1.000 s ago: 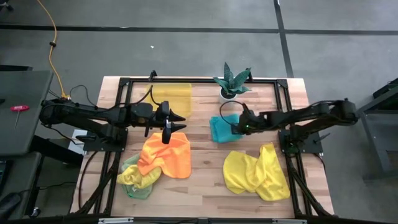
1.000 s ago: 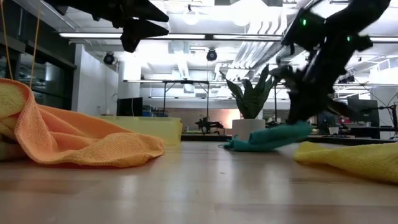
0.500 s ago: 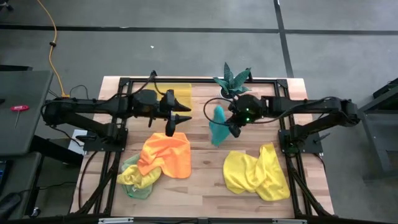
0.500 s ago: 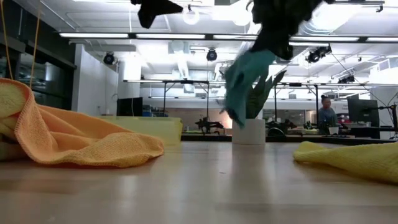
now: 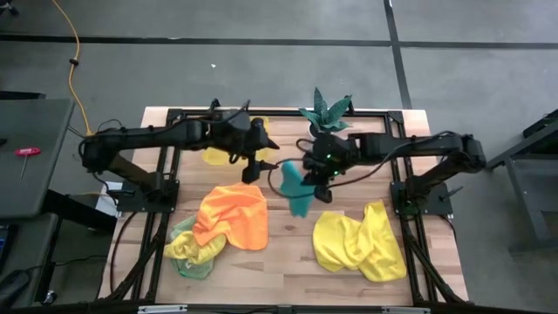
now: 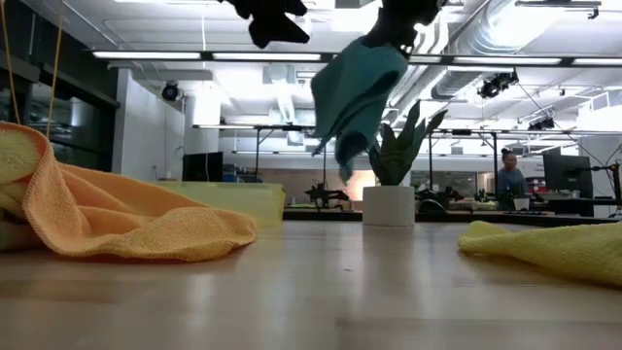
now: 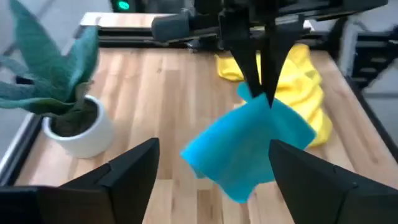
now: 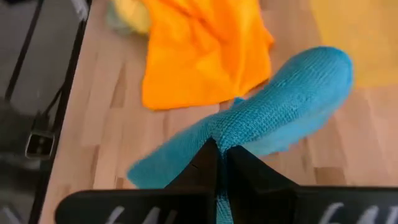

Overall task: Fold microfiber towels
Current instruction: Put the folded blue microfiber cloth into the bin

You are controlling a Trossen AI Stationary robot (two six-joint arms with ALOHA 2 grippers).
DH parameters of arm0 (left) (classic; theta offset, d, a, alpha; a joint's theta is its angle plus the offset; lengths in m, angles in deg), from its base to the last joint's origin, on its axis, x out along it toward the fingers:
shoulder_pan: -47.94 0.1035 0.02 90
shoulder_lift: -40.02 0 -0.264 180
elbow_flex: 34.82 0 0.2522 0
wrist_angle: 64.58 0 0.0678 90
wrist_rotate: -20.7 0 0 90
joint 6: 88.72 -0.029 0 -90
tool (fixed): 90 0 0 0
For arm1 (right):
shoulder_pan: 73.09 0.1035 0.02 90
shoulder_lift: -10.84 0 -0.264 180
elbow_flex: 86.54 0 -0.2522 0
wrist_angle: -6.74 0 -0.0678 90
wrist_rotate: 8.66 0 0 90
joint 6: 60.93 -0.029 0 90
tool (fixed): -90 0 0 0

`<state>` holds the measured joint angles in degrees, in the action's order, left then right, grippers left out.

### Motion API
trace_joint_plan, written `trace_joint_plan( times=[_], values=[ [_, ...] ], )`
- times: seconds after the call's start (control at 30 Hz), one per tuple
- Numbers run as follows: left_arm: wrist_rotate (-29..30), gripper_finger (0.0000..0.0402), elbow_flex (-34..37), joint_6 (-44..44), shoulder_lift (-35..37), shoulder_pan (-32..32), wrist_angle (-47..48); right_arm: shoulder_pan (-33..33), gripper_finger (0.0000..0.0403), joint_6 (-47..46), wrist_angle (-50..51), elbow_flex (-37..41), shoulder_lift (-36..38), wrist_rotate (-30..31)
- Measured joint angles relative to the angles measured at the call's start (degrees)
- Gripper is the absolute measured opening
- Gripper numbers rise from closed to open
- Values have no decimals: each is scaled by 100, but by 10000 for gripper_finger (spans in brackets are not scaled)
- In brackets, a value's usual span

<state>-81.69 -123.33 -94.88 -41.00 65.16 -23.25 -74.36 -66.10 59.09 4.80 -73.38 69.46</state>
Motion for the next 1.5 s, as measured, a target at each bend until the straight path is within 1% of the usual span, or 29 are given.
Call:
trace_joint_plan(
  times=[0.13, 0.2, 0.23, 0.47, 0.6, 0.87, 1.1, 1.2, 1.3, 1.4, 1.5],
  values=[
    [-1176, 298, -165, -3, -156, 126, -33, 178, 0, 339, 4, -254, -289, -61],
    [-1589, 298, -162, 56, -240, 125, -5, 232, 0, 413, -1, -373, -404, -64],
    [-1687, 298, -162, 104, -296, 101, -7, 251, 0, 434, 2, -436, -454, -61],
    [-1717, 298, -161, 122, -711, -196, 17, 327, 0, 716, 68, -923, -744, -60],
    [-1714, 298, -160, 68, -845, -300, 71, 327, 0, 797, 105, -1115, -772, -59],
    [-1717, 298, -158, 33, -854, -314, 127, 316, 0, 1068, 220, -1371, -772, -35],
    [-1734, 295, -158, -200, -854, -318, 283, 282, 0, 1167, 373, -1507, -768, 34],
    [-1731, 281, -158, -259, -825, -318, 269, 256, 0, 1167, 562, -1507, -768, 83],
    [-1714, 255, -158, -307, -810, -298, 243, 237, 0, 1167, 671, -1507, -768, 148],
    [-1688, 221, -158, -307, -810, -287, 243, 231, 0, 1165, 649, -1507, -768, 151],
    [-1581, 177, -158, -394, -810, -293, 250, 228, 0, 1166, 649, -1507, -768, 151]
  ],
)
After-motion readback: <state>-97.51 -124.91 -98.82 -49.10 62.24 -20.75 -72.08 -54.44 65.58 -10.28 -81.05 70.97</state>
